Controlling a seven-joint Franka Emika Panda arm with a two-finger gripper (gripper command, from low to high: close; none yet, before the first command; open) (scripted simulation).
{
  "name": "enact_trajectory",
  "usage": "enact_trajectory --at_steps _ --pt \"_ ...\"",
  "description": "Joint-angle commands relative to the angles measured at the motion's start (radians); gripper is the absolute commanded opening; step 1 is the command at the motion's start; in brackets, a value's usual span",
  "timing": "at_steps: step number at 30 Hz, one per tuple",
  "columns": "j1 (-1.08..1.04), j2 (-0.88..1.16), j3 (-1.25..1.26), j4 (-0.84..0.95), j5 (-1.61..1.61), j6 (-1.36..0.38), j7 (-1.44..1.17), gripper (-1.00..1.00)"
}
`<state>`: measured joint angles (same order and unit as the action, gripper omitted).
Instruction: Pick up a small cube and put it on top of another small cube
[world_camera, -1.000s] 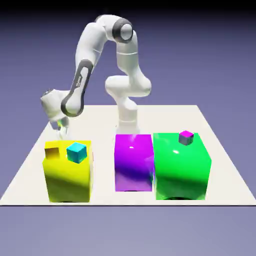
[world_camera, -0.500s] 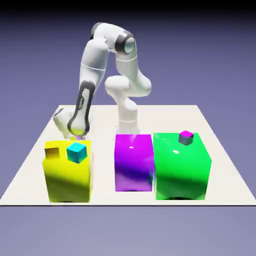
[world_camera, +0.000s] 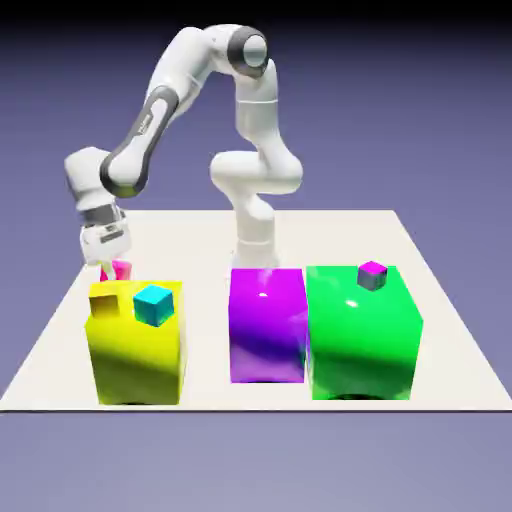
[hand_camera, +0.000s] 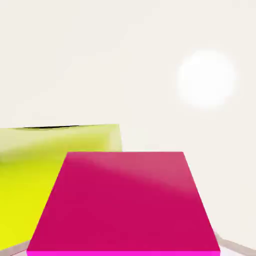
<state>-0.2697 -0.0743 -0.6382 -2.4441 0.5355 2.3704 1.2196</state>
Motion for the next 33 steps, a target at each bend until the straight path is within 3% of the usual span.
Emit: enact_trajectory --at_steps 1,29,33 --pt "-0.024 -0.008 0.028 0.025 -0.008 -0.003 0.045 -1.0" --pt "-0.355 0.075 0.649 0.333 -0.086 -0.131 1.263 -1.0" --pt "-0.355 0.054 0.613 0.308 -0.016 -0.11 1.306 -1.0"
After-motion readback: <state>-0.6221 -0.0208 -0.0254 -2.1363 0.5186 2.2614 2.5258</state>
